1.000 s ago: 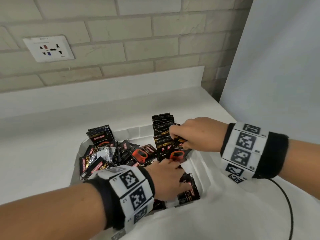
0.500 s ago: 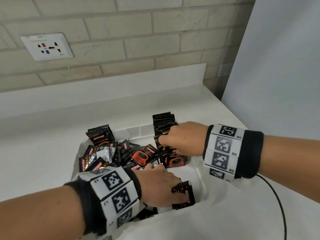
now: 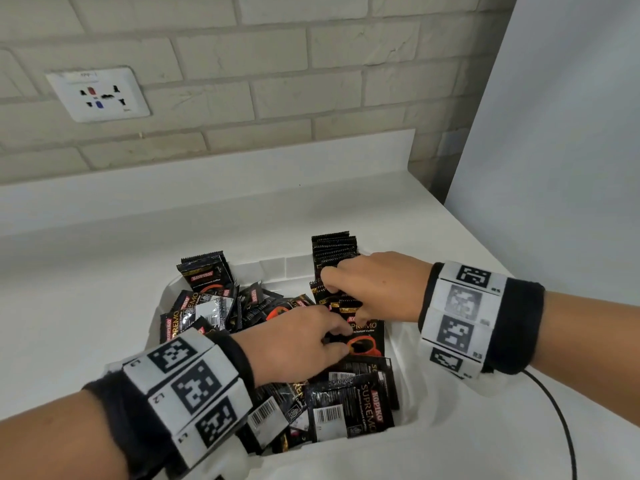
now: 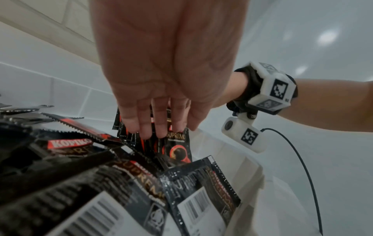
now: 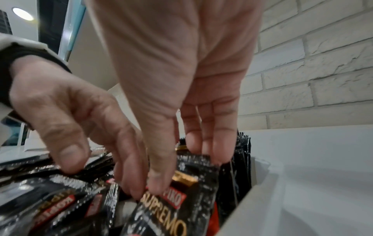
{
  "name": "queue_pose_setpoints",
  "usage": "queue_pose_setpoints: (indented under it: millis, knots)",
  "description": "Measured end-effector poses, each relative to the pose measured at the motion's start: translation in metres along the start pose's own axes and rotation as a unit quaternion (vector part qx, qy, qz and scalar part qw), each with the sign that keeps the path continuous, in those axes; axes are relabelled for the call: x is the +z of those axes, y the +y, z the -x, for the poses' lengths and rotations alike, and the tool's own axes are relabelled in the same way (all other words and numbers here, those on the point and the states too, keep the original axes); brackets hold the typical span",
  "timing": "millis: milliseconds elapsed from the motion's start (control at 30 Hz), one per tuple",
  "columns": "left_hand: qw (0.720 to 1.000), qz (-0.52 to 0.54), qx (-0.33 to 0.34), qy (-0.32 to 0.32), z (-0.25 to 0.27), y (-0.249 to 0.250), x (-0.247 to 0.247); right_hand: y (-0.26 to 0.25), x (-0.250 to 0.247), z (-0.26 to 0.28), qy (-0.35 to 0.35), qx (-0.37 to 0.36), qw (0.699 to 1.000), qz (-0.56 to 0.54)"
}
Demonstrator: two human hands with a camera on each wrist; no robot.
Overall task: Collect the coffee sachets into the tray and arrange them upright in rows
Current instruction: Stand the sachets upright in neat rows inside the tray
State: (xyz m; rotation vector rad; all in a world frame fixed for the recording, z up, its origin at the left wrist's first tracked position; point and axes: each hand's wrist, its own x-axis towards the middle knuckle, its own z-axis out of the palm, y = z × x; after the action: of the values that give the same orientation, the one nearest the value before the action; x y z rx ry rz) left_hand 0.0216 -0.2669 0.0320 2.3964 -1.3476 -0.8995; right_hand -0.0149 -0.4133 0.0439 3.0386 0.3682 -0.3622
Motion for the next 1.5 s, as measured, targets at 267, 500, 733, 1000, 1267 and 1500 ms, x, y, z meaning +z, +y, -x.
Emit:
queue_pose_setpoints:
  millis: [267, 500, 733, 1000, 1267, 1500]
  knots:
    - [0.999, 0.027, -0.029, -0.019, -0.001, 0.002, 0.006, 0.022, -0.014, 0.024, 0.109, 0.103, 0.972, -0.179]
    - [0.972, 0.185, -0.099, 0.106, 0.003, -0.001, -0.001, 0.035, 0.0, 0.048, 0.105, 0.217, 0.861, -0.447]
    - [0.897, 0.378, -0.147, 0.175, -0.001, 0.004, -0.002, 0.013, 0.005, 0.048, 0.081, 0.197, 0.733, -0.646]
    - [0.88, 0.444, -0.133, 0.107, -0.009, 0.017, 0.004, -0.003, 0.018, 0.036, 0.082, 0.176, 0.728, -0.658]
    - [0.873, 0.462, -0.109, 0.113, -0.02, 0.017, 0.01, -0.024, 0.028, 0.023, 0.109, 0.188, 0.687, -0.693]
    - [0.89, 0.435, -0.102, 0.089, -0.017, 0.02, 0.005, -0.025, 0.028, 0.016, 0.154, 0.233, 0.643, -0.713]
